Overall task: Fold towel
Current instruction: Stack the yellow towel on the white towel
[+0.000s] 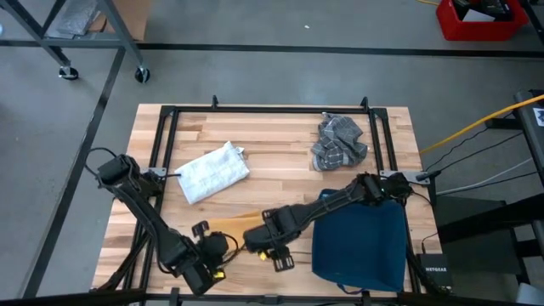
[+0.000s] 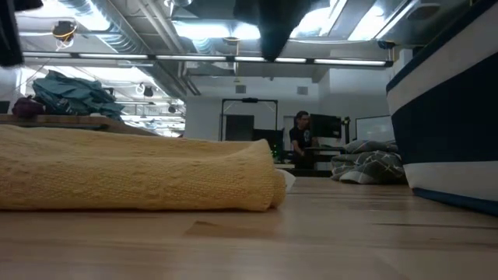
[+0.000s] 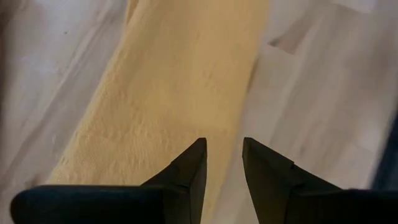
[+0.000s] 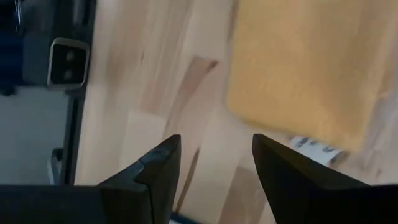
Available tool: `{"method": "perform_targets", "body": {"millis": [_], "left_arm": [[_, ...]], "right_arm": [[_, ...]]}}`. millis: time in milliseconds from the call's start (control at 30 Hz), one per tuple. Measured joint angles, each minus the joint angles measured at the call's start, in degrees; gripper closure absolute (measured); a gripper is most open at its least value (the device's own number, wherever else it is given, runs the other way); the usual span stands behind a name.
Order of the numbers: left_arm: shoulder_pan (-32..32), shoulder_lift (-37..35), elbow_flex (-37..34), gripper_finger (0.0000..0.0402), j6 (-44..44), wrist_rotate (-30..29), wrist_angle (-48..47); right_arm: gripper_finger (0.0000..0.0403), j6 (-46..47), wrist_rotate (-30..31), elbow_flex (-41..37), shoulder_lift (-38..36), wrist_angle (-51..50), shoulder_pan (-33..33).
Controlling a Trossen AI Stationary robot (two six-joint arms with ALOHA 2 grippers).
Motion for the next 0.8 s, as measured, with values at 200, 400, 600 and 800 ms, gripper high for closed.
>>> {"method": "perform_targets", "body": {"millis": [200,400,600,800], "left_arm": [[0.7,2.8,0.0,0.0306,-1.5,0.8,-0.2],[0.3,2.8,0.0,0.0306,0.3,10.3,-1.6],[-2.2,2.8,0.0,0.0306,4.5,14.1,-1.5],[-3.6,2.8,0.0,0.0292,10.2,13.5,-1.6]], "right_arm": [[0.0201,0.9,6.7,0.0,0.0,-0.1,3.1],[0.0201,3.0,16.0,0.0,0.0,3.3,4.4],[0.0201,3.2,17.0,-2.5,0.2,11.4,4.4],[0.0201,3.2,17.8,-7.4,0.2,17.2,4.4]]}}
